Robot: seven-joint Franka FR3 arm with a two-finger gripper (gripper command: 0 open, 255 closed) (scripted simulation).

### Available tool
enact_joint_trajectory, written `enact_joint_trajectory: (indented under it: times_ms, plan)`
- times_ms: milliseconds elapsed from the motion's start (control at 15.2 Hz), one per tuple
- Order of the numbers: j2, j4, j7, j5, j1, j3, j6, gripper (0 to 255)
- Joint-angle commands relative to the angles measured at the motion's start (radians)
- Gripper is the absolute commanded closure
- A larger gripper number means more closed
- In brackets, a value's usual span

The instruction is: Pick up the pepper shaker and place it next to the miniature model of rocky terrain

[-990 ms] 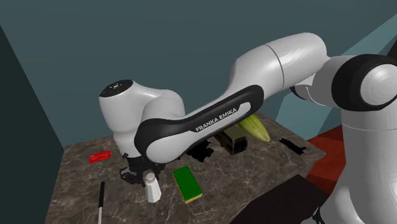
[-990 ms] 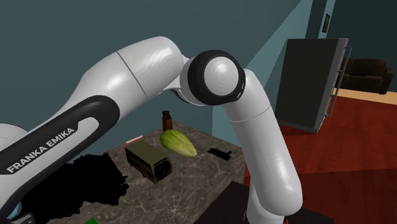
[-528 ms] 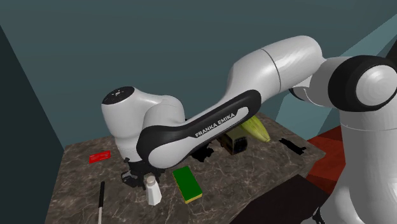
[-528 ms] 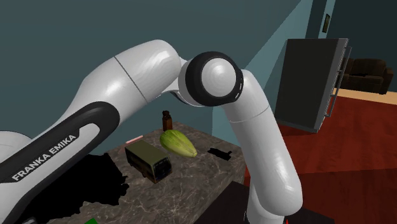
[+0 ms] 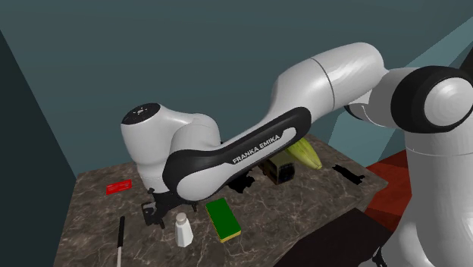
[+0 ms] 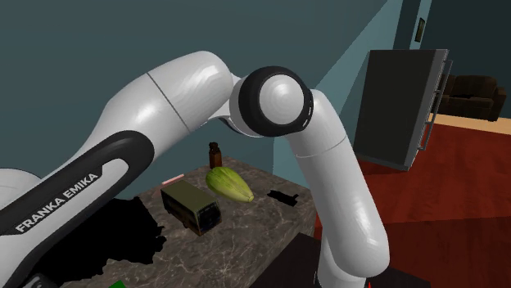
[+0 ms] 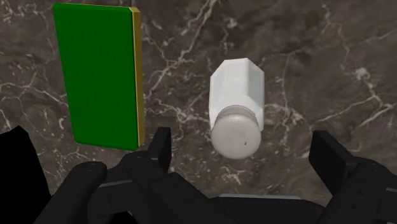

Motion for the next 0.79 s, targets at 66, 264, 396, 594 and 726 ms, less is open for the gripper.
enact_joint_trajectory:
  times_ms: [66, 264, 396, 594, 726]
  plan:
    - [-0.018, 0.043, -0.012, 0.017, 0.003, 0.010, -0.056, 0]
    - [-0.030, 0.087, -0.021, 0.030, 0.009, 0.017, -0.109, 0]
    - [-0.030, 0.087, -0.021, 0.030, 0.009, 0.017, -0.109, 0]
    - [-0.030, 0.087, -0.021, 0.030, 0.009, 0.017, -0.109, 0]
    - [-0.030, 0.087, -0.021, 0.030, 0.009, 0.017, -0.109, 0]
